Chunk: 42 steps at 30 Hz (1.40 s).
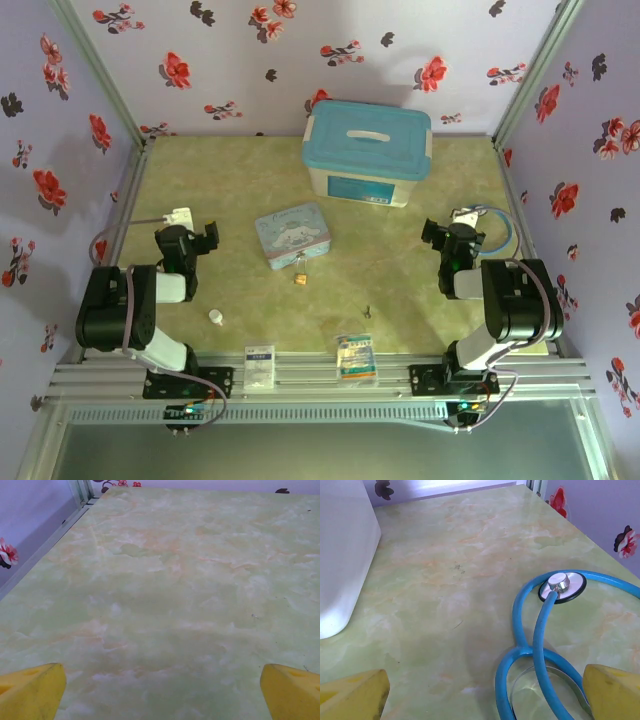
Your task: Unlock a padlock with a key
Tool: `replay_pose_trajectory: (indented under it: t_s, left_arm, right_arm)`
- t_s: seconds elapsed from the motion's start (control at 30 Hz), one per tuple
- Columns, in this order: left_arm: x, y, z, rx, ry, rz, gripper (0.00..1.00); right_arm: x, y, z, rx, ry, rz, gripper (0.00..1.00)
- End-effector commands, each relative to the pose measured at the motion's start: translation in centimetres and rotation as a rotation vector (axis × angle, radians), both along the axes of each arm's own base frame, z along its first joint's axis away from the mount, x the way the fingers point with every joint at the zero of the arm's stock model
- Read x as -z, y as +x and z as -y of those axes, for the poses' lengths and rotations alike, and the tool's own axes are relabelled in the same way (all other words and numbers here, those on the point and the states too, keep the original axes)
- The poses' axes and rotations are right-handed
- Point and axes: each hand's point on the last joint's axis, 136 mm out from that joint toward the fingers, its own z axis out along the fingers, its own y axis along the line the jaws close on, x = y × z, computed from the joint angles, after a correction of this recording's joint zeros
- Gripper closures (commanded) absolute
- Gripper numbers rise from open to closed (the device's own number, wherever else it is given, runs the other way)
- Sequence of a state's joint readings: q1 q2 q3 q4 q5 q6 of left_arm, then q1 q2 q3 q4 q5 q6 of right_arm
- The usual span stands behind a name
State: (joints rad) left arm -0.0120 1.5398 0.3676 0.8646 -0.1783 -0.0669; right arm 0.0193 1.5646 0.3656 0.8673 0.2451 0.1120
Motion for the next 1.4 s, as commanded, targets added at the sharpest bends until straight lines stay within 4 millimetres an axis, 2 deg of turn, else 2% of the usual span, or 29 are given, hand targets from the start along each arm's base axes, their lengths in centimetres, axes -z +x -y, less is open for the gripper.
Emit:
replay_pose_trajectory:
  t_s: [0.0, 1.17, 1.37]
  left_arm:
    - [-1.4, 1.0, 0.1, 0.018, 0.022, 0.044, 0.00]
    - [-1.4, 0.9, 0.1, 0.017, 0.022, 0.045, 0.00]
    - [-2.7, 0.1, 0.1, 0.021, 0.020, 0.092, 0.00]
  right_arm:
    - [-1.5, 0.8, -0.2, -0.010, -0.007, 0.053, 0.01]
    - [-1.4, 0.8, -0.2, -0.012, -0.004, 0.050, 0.01]
    - [-2.0, 0.9, -0.6, -0.039, -0.003, 0.059, 0.01]
